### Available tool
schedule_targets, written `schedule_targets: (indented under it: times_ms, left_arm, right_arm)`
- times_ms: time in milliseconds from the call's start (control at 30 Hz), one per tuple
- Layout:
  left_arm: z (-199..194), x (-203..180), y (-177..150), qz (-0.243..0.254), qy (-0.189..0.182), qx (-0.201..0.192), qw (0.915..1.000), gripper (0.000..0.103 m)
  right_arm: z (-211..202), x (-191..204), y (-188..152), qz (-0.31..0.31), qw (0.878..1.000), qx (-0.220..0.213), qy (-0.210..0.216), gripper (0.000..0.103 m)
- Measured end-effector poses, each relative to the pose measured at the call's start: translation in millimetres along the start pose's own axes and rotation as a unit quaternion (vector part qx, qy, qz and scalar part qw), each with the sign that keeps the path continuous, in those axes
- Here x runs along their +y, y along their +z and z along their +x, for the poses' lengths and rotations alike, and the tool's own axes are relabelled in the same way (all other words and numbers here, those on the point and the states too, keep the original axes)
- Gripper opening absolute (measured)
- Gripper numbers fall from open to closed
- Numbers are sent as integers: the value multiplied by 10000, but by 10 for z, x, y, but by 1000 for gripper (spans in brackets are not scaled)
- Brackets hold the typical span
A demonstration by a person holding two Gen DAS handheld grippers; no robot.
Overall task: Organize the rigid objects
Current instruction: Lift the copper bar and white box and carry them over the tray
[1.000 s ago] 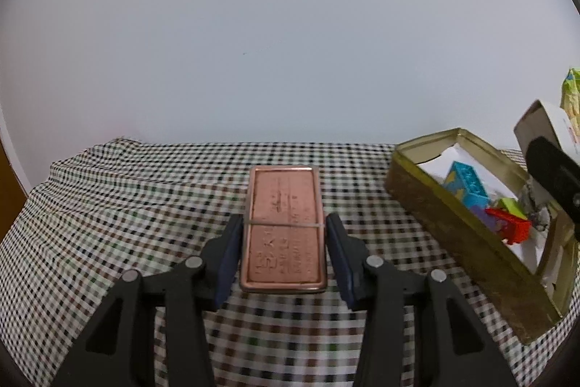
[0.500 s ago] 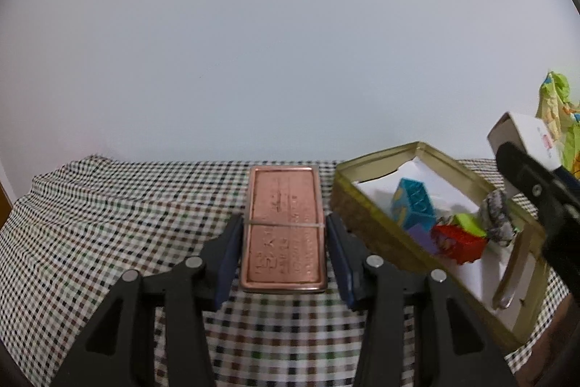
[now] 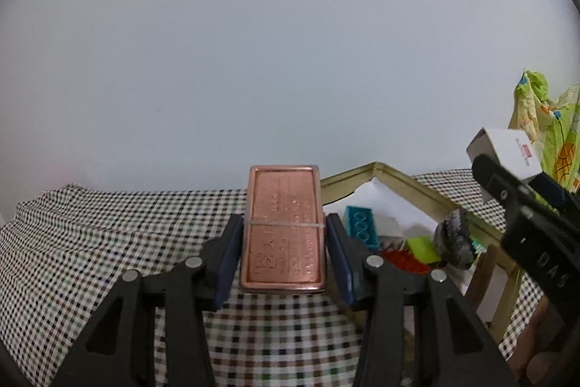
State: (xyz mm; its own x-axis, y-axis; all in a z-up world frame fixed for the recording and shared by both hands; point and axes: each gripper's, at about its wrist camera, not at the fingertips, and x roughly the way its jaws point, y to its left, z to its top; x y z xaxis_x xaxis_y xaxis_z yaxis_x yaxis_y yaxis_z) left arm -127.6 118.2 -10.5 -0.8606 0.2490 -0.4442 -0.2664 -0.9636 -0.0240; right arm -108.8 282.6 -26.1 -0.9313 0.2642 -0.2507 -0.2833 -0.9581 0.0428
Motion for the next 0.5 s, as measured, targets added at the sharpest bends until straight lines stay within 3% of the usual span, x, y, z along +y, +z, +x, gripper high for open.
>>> schedule_targets:
  times_ms: [333,500]
  left_arm:
    - [110,-389,105,218,-288,-66,9993,46]
    - [186,-568,72,314,-484,29,9983,46]
  right_arm:
    - [-51,-442,48,6,9989,37,-474,82]
    - [128,-710,121,58,9972,104,-733,82]
